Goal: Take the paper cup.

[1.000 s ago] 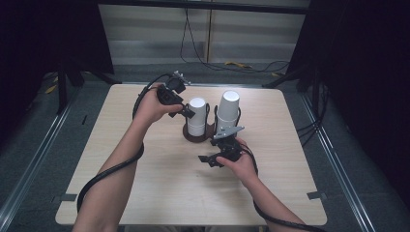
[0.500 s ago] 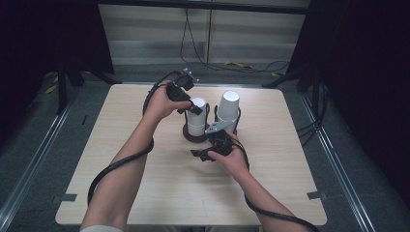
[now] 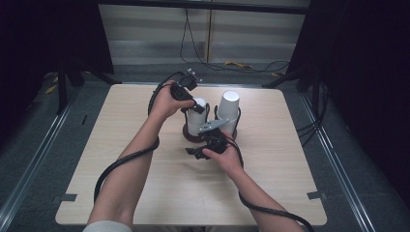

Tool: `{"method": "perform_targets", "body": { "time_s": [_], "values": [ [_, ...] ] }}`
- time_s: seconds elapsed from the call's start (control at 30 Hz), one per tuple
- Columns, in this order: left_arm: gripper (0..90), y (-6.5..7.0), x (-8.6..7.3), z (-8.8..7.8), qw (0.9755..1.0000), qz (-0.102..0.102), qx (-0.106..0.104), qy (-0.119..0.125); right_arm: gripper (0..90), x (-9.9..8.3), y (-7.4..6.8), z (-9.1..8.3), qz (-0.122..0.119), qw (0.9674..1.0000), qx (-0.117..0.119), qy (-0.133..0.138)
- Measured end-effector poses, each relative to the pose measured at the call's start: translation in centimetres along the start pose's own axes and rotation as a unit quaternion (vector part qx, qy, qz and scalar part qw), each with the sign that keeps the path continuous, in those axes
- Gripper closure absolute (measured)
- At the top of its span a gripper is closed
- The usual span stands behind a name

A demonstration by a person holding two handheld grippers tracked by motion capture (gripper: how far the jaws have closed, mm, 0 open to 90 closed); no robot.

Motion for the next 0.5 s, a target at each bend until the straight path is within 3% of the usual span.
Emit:
{"method": "perform_targets", "body": {
  "time_s": [0.17,0.5],
  "values": [
    [32.1,0.0,0.0,0.5,0.9999,0.0,0.007,-0.014,14.4,0.7,0.3,0.3,0.003,0.9999,-0.008,0.014],
    [32.8,-0.1,0.1,0.2,0.9997,-0.014,0.009,-0.02,13.7,1.1,1.2,0.7,0.017,0.9992,-0.03,0.022]
  ]
}}
Point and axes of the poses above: each handheld gripper's, and its own axes: z roughly forward along the jaws, x roughly out of its top, y roughly to its right, the point moved 10 cm from there along z, roughly forward along the jaws, and after that the axes turned 10 degrees about x, right-handed, at the moved point
